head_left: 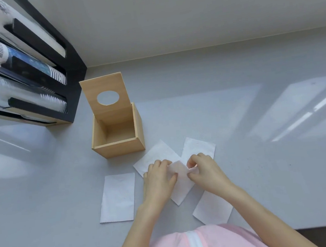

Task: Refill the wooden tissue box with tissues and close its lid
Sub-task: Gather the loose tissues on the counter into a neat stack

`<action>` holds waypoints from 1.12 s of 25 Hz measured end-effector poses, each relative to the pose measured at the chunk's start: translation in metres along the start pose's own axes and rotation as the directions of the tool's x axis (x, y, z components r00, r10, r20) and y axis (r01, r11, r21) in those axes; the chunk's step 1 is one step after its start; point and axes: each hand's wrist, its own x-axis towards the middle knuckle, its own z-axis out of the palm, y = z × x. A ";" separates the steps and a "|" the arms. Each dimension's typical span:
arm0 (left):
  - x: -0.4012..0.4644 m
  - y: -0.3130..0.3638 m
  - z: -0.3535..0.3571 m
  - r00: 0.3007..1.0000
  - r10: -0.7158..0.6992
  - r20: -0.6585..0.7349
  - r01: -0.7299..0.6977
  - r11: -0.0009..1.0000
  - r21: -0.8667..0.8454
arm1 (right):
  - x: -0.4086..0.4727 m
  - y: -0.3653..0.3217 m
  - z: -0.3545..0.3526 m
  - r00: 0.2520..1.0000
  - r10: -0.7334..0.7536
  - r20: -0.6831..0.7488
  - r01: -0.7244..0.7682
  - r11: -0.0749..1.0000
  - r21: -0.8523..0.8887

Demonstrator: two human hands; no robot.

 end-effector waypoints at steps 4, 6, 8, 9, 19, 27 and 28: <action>-0.007 0.004 -0.013 0.999 0.029 0.040 -0.009 0.907 -0.421 | -0.007 -0.007 -0.021 1.000 0.022 0.010 -0.024 0.929 0.369; -0.011 0.009 -0.017 0.995 0.042 0.090 0.015 0.837 -0.547 | -0.009 -0.011 -0.033 0.999 0.019 0.047 -0.041 0.843 0.536; -0.014 0.013 -0.017 0.994 0.006 0.112 0.072 0.732 -0.678 | -0.011 -0.013 -0.039 0.998 0.005 0.064 -0.043 0.796 0.604; -0.015 0.015 -0.018 0.991 -0.016 0.132 0.109 0.670 -0.735 | -0.011 -0.012 -0.041 0.998 -0.001 0.062 -0.039 0.778 0.627; -0.017 0.004 -0.022 0.964 -0.234 0.128 0.223 0.445 -0.867 | 0.017 0.031 -0.028 0.955 0.195 -0.225 -0.177 0.979 0.098; -0.015 0.001 -0.020 0.959 -0.240 0.148 0.244 0.443 -0.863 | 0.026 0.035 -0.025 0.956 0.218 -0.195 -0.208 0.976 0.069; -0.016 0.002 -0.020 0.957 -0.244 0.155 0.251 0.438 -0.863 | 0.026 0.035 -0.025 0.958 0.206 -0.198 -0.196 0.978 0.071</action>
